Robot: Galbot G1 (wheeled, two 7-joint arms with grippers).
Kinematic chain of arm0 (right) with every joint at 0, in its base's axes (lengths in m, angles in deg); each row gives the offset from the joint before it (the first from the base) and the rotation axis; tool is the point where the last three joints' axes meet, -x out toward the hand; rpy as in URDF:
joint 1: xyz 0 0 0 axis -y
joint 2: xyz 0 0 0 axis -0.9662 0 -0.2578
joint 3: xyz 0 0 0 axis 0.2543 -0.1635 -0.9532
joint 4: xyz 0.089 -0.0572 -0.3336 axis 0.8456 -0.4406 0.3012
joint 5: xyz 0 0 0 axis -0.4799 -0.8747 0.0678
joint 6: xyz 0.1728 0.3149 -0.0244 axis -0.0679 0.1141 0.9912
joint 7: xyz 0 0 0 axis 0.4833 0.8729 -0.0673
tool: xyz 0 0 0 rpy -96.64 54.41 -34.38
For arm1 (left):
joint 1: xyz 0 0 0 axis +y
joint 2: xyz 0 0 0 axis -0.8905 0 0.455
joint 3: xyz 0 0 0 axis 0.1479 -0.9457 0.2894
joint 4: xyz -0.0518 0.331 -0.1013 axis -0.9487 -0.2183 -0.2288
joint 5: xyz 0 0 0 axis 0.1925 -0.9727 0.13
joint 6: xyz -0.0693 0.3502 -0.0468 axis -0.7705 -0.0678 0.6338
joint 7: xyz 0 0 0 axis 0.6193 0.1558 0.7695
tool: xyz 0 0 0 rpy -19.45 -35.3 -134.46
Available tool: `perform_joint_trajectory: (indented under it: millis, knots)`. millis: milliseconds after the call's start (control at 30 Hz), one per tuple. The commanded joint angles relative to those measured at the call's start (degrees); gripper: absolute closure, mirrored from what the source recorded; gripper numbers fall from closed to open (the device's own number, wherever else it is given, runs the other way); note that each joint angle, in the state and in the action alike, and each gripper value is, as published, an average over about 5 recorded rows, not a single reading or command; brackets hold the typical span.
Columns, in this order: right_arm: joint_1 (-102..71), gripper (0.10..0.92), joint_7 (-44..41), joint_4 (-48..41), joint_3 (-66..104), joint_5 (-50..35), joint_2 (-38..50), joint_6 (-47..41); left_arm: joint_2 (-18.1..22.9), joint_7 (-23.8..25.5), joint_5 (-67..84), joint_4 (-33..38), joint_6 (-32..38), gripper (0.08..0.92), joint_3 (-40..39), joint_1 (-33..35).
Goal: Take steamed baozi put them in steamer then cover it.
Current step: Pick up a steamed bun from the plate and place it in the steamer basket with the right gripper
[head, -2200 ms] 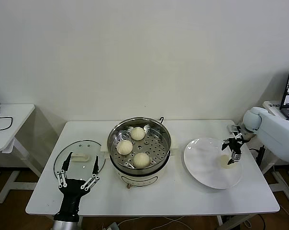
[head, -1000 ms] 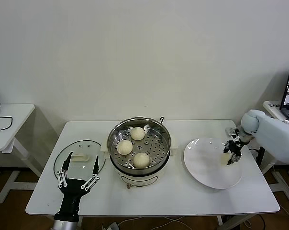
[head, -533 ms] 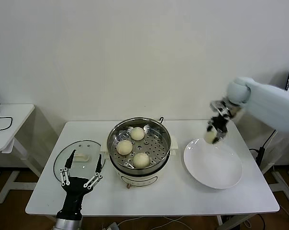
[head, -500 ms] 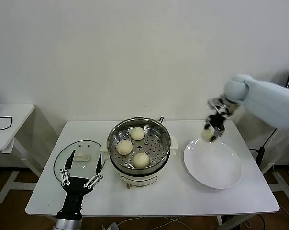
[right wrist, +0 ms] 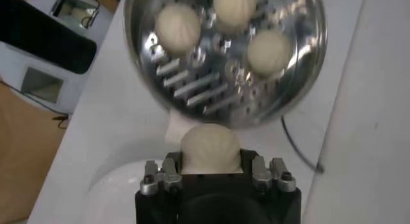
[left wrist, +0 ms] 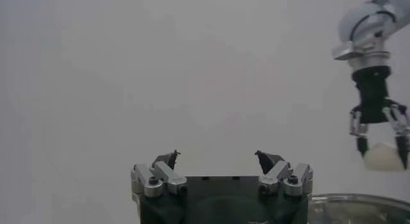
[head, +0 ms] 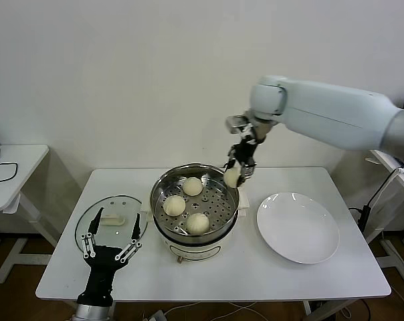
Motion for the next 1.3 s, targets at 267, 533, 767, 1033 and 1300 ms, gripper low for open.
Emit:
perform_joint_trajectory:
  millis: [267,533,767,1033,1300]
  knots:
    - [-7.03,0.406,2.66,-9.19,-2.21,0.37,-12.68,-1.39,-0.07,-0.14,0.3,0.12,0.21,0.177,1.08,0.39]
    - [-8.33,0.408,1.65,-11.02,-2.8,3.64,-13.22,-0.58,0.02,-0.23,0.39,0.25,0.31,0.177,1.31,0.56]
    - [-8.83,0.406,0.75,-10.99,-3.07,4.95,-12.84,-0.36,0.08,-0.3,0.4,0.2,0.41,0.177,1.47,0.62]
    - [-9.77,0.391,1.16,-10.96,-3.12,5.79,-12.65,-0.01,0.11,-0.51,0.37,0.13,0.35,0.177,1.65,0.66]
    - [-10.21,0.314,0.99,-10.69,-3.0,6.74,-12.34,0.51,0.07,-0.72,0.34,-0.24,0.06,0.177,1.82,0.6]
